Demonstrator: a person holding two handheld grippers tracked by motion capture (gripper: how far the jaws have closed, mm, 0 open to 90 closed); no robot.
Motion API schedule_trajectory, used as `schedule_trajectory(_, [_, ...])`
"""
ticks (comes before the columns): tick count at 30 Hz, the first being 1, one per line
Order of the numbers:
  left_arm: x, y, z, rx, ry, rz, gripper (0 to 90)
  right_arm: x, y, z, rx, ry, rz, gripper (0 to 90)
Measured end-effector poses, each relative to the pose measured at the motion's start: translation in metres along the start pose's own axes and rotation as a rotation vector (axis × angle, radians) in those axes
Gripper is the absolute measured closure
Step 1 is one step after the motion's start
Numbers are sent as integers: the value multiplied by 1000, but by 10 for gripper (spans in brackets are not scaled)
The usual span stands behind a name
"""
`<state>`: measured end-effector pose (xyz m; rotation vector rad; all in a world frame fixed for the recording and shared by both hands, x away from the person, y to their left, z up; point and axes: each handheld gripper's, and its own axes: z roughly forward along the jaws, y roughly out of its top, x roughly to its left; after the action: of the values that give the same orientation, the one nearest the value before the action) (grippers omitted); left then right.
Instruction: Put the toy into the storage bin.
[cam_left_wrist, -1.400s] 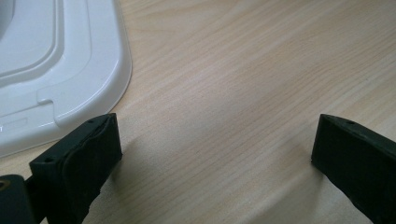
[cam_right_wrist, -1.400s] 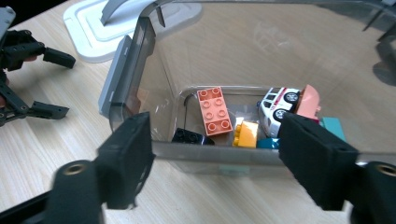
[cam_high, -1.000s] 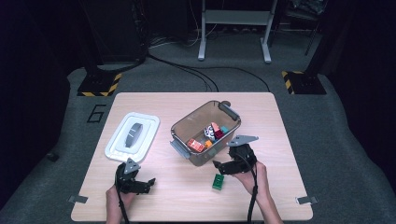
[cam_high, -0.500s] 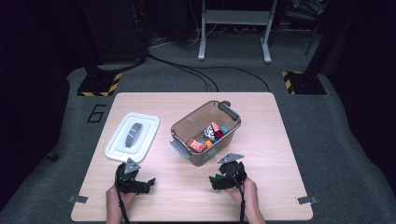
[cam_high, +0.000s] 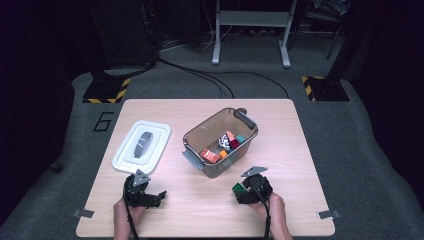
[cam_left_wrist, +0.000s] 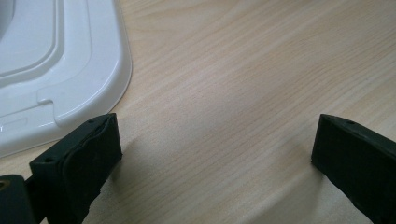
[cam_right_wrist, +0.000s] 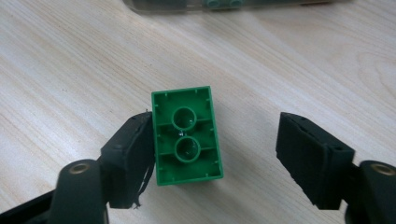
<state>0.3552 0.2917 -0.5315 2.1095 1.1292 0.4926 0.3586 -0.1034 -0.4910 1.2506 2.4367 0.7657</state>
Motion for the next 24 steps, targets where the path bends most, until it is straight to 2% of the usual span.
schedule_trajectory(3, [0,0,0,-1,1,-6,15,4,5,3,3,23,-28,350])
schedule_trajectory(7, [0,0,0,0,0,0,15,8,14,12,34,38,-47,418])
schedule_trajectory(12, [0,0,0,0,1,-2,15,7,18,18,70,45,-38,562])
schedule_trajectory(16, [0,0,0,-1,1,-2,15,5,19,16,76,43,-38,584])
schedule_trajectory(24, [0,0,0,0,1,-2,15,-4,23,5,21,63,-13,587])
